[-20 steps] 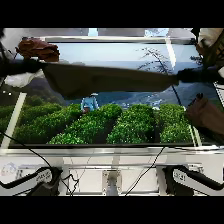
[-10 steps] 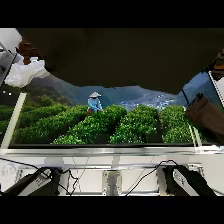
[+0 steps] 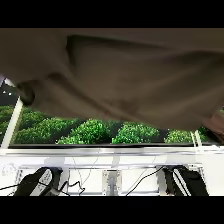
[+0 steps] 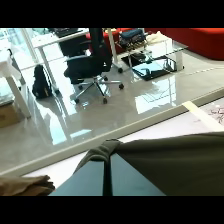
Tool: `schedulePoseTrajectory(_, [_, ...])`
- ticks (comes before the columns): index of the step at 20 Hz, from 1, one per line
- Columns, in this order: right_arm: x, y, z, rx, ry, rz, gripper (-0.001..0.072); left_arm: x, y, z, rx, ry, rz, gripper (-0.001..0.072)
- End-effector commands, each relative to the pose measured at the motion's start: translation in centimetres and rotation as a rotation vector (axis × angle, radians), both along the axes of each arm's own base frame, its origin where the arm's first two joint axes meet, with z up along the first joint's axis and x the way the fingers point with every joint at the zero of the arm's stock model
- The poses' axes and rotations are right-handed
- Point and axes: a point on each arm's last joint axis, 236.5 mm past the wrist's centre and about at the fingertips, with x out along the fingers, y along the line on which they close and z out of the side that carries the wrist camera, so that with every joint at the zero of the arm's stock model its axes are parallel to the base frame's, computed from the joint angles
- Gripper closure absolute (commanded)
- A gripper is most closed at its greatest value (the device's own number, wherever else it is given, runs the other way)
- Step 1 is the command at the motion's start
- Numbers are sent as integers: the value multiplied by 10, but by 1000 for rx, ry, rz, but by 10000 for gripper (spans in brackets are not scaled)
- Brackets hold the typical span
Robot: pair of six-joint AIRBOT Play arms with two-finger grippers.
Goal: Fold the shirts.
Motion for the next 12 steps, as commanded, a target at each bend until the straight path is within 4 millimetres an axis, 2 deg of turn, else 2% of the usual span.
schedulePoseTrajectory(1, [9,-1,-27,36,111,0,681,18,10,-34,-63,123,23,700])
schedulePoseTrajectory(3, [41,-8,-53,56,202,0,681,54,20,-86,-114,290,13,699])
schedulePoseTrajectory(5, [77,-15,-91,83,325,4,681,89,28,-140,-166,447,-1,699])
schedulePoseTrajectory(8, [129,-18,-170,150,542,30,680,138,38,-231,-247,679,-31,699])
schedulePoseTrajectory(12, [185,-26,-277,230,749,28,680,195,40,-332,-324,879,-108,699])
